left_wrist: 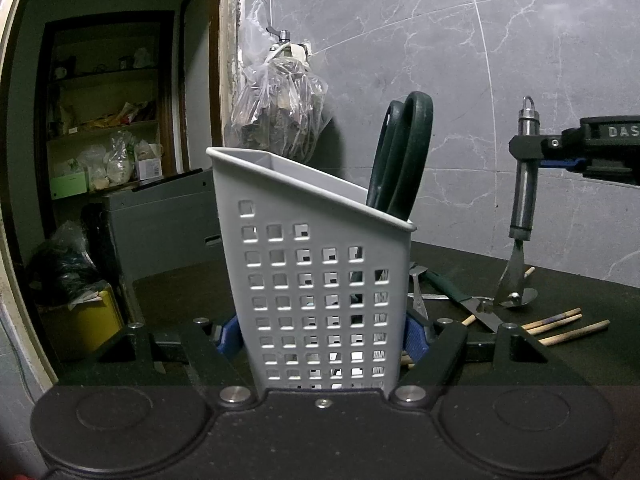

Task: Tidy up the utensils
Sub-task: 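Lift the sharpening rod upward with the right tool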

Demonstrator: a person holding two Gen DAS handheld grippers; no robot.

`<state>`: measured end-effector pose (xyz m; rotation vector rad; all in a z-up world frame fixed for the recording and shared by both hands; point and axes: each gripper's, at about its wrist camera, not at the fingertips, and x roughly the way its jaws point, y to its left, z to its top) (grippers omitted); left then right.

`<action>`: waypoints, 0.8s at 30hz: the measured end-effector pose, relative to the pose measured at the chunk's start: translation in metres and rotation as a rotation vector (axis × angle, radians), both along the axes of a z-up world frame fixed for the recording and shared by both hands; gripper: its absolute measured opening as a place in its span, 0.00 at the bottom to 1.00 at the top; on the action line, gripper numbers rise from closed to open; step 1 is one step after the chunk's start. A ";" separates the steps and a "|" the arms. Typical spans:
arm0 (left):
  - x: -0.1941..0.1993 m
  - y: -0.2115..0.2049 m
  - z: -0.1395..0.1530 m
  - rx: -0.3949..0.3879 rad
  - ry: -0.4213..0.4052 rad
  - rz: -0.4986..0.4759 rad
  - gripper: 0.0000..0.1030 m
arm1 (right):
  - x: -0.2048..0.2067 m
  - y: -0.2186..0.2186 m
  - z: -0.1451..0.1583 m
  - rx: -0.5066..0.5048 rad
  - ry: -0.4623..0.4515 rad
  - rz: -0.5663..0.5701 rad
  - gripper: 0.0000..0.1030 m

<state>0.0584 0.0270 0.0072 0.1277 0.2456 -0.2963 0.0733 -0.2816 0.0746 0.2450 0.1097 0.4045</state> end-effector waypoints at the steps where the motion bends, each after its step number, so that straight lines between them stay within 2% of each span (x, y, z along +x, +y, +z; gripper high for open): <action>1: 0.000 0.000 0.000 0.000 0.000 0.000 0.75 | -0.002 0.003 0.000 -0.014 -0.004 0.003 0.19; 6: 0.000 0.000 0.000 0.000 0.000 0.000 0.75 | -0.017 0.016 -0.006 -0.080 -0.007 0.013 0.19; 12: 0.000 0.000 0.000 0.001 0.000 0.000 0.75 | -0.025 0.026 -0.019 -0.114 0.046 0.034 0.19; 16: 0.000 0.000 0.000 0.000 0.001 0.001 0.75 | -0.032 0.027 -0.028 -0.113 0.060 0.055 0.19; 24: 0.000 0.000 0.000 0.001 0.000 0.000 0.75 | -0.035 0.029 -0.027 -0.130 0.055 0.061 0.20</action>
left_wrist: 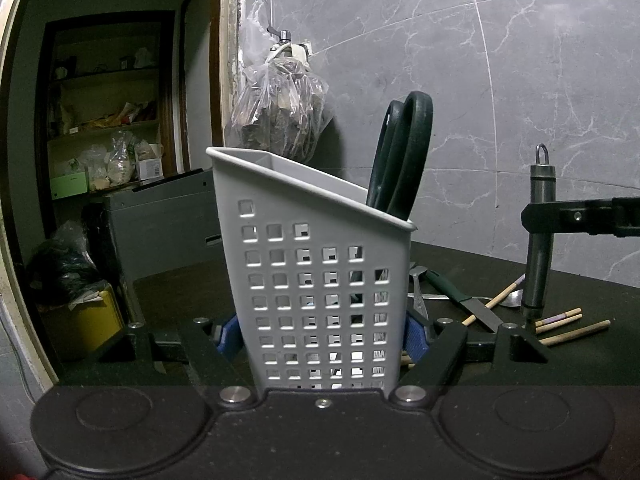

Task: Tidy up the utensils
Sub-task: 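Lift the sharpening rod upward with the right tool, then carry the rod over the white basket and lower it in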

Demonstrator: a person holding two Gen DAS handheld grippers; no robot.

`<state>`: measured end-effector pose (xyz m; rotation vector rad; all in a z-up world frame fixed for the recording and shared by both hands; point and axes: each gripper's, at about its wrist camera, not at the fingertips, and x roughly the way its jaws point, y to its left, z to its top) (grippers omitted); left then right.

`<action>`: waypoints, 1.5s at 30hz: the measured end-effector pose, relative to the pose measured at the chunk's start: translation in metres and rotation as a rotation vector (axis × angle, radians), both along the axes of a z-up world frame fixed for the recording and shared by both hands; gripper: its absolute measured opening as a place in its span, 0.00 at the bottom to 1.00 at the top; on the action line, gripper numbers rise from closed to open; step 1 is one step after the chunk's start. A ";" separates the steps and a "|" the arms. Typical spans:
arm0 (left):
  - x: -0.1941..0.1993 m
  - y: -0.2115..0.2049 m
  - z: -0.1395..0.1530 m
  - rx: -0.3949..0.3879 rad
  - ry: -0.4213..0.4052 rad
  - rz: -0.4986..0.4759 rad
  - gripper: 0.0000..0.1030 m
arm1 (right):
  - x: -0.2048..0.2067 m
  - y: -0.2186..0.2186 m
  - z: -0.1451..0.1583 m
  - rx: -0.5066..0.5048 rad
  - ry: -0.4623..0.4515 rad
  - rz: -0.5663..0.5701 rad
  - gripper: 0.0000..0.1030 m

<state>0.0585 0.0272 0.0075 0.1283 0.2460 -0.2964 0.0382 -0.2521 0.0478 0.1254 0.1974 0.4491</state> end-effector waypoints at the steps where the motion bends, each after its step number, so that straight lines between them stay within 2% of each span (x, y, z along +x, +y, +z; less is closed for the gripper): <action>1: 0.000 0.000 0.000 0.000 0.000 0.000 0.75 | 0.000 0.000 0.000 0.002 0.001 -0.001 0.20; 10: 0.000 0.000 0.000 0.001 0.000 0.000 0.75 | 0.007 0.002 0.024 0.047 -0.071 -0.039 0.20; 17: 0.000 -0.001 0.000 0.001 -0.001 0.001 0.75 | 0.016 0.007 0.078 0.032 -0.248 -0.088 0.20; 21: 0.001 0.001 0.000 0.000 0.000 0.002 0.75 | 0.028 0.019 0.111 0.025 -0.339 -0.057 0.20; 26: 0.001 0.001 0.000 0.000 0.000 0.002 0.75 | 0.043 0.041 0.131 0.018 -0.398 0.023 0.20; 34: 0.001 0.001 0.000 0.000 0.001 0.002 0.75 | 0.073 0.085 0.130 -0.005 -0.359 0.160 0.20; 45: 0.001 0.001 0.000 0.000 0.000 0.001 0.75 | 0.099 0.101 0.096 -0.022 -0.219 0.214 0.20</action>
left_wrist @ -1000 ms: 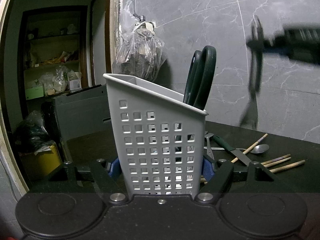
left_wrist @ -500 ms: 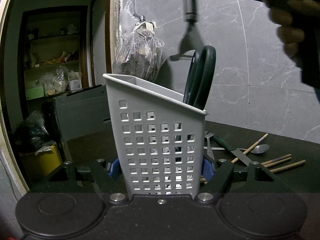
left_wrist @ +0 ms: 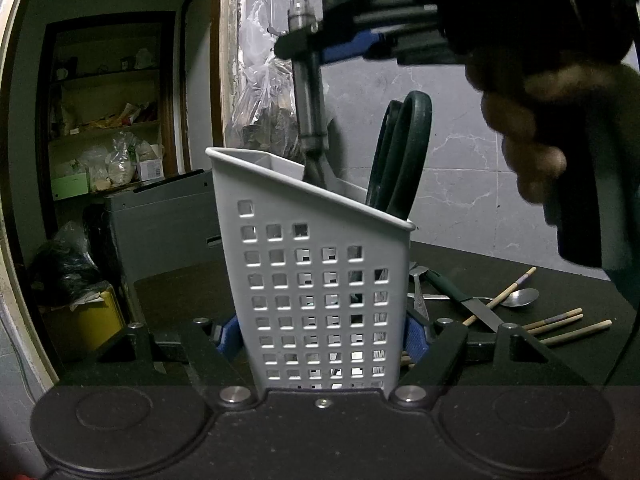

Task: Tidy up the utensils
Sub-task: 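Carry the rod over the white basket and lower it in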

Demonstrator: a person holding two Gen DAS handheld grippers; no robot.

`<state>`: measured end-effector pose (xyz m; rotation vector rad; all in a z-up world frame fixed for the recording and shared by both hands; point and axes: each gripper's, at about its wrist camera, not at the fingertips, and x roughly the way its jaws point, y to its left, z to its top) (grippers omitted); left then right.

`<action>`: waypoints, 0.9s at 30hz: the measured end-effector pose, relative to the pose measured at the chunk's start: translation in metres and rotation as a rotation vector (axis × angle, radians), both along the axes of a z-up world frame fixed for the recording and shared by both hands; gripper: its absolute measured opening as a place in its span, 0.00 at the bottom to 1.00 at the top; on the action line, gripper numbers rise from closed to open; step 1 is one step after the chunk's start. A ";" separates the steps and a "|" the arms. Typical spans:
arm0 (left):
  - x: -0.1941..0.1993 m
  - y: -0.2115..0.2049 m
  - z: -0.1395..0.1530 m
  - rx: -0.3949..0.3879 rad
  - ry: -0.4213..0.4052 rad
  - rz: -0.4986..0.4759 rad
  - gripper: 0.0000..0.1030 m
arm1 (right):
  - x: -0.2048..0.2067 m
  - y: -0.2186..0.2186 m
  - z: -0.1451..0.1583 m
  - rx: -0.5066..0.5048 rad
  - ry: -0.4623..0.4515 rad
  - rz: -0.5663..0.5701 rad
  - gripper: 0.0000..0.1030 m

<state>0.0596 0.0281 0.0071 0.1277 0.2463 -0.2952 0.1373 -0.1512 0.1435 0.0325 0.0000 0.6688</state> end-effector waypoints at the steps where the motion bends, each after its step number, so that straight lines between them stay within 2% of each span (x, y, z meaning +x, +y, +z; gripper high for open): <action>1: 0.000 0.000 0.000 0.000 0.000 0.000 0.75 | 0.001 0.000 -0.002 -0.004 0.008 0.000 0.20; 16: 0.000 0.000 0.000 0.000 0.000 0.001 0.75 | 0.009 -0.005 -0.034 -0.050 0.138 0.000 0.20; 27: 0.000 0.001 0.000 -0.001 0.001 0.000 0.75 | 0.010 -0.004 -0.037 -0.071 0.157 0.005 0.20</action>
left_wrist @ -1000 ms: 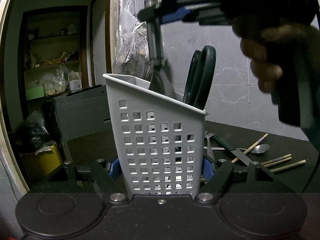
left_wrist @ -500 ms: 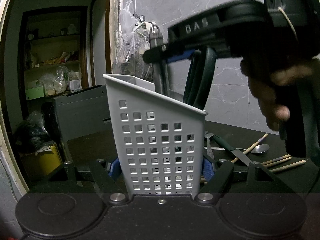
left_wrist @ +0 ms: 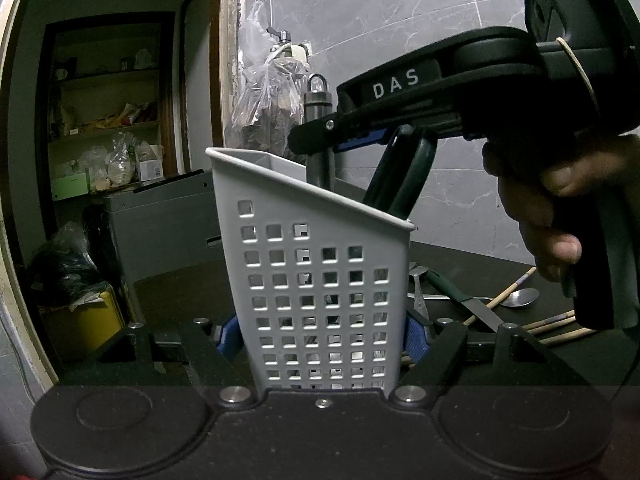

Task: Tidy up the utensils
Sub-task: 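Carry the rod over the white basket and lower it in, then open the right tool to release the rod into the basket, then move the right tool back over the utensil pile toward the knife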

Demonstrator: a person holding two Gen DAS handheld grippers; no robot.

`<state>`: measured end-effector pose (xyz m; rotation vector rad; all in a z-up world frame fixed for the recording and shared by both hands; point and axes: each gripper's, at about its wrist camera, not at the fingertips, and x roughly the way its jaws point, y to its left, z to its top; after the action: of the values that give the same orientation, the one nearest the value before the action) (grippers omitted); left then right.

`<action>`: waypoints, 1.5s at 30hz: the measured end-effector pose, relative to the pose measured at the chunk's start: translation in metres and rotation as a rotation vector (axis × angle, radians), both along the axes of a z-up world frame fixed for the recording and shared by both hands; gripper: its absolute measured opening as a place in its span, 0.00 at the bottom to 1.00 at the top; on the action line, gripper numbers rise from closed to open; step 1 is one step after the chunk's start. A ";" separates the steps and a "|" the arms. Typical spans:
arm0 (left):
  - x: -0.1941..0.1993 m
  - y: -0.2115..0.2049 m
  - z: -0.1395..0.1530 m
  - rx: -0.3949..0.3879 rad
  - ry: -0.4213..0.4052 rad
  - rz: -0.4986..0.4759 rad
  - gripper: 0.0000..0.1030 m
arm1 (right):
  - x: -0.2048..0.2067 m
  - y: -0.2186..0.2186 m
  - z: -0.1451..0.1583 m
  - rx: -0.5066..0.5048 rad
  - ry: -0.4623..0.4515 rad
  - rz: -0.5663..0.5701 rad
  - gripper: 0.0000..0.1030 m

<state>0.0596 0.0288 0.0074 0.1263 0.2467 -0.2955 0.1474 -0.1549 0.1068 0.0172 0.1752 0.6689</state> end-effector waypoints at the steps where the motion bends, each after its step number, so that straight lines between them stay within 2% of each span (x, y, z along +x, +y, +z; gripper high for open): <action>1: 0.000 0.000 0.000 0.000 0.000 0.000 0.75 | 0.000 0.000 0.000 -0.001 0.001 0.000 0.20; 4: 0.000 0.000 0.000 -0.001 0.001 -0.001 0.75 | -0.001 -0.001 0.000 0.004 -0.001 0.000 0.21; 5: 0.000 0.000 0.000 -0.001 0.001 -0.001 0.75 | -0.001 -0.001 0.001 0.009 -0.002 0.011 0.26; 11: 0.000 0.001 0.000 -0.002 0.000 -0.001 0.75 | -0.004 -0.002 0.003 0.008 -0.015 0.011 0.28; 13: 0.000 0.001 0.000 -0.001 0.000 0.000 0.75 | -0.007 -0.005 0.004 0.017 -0.023 0.005 0.33; 15: 0.000 0.001 0.000 -0.002 0.000 -0.001 0.75 | -0.011 -0.011 0.005 0.035 -0.033 -0.005 0.47; 16: 0.000 0.001 0.000 -0.002 0.000 -0.001 0.75 | -0.012 -0.014 0.006 0.041 -0.037 -0.011 0.51; 18: 0.000 0.001 0.000 -0.002 0.001 -0.001 0.75 | -0.018 -0.021 0.008 0.050 -0.050 -0.032 0.70; 21: 0.000 0.001 0.000 -0.003 0.001 -0.002 0.75 | -0.028 -0.034 0.010 0.051 -0.077 -0.068 0.87; 24: 0.001 0.002 -0.002 -0.005 0.011 -0.004 0.74 | -0.039 -0.047 0.008 0.047 -0.095 -0.113 0.96; 27: 0.003 0.002 -0.001 -0.006 0.014 -0.004 0.74 | -0.045 -0.059 0.002 0.044 -0.081 -0.159 1.00; 36: 0.005 0.002 -0.001 -0.007 0.015 -0.004 0.74 | -0.058 -0.086 -0.033 -0.018 0.049 -0.282 1.00; 45: 0.005 0.002 -0.001 -0.006 0.015 -0.004 0.74 | -0.061 -0.103 -0.073 -0.071 0.256 -0.404 1.00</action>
<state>0.0648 0.0310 0.0061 0.1185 0.2602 -0.3012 0.0867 -0.2577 0.0339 0.0682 0.4294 0.2548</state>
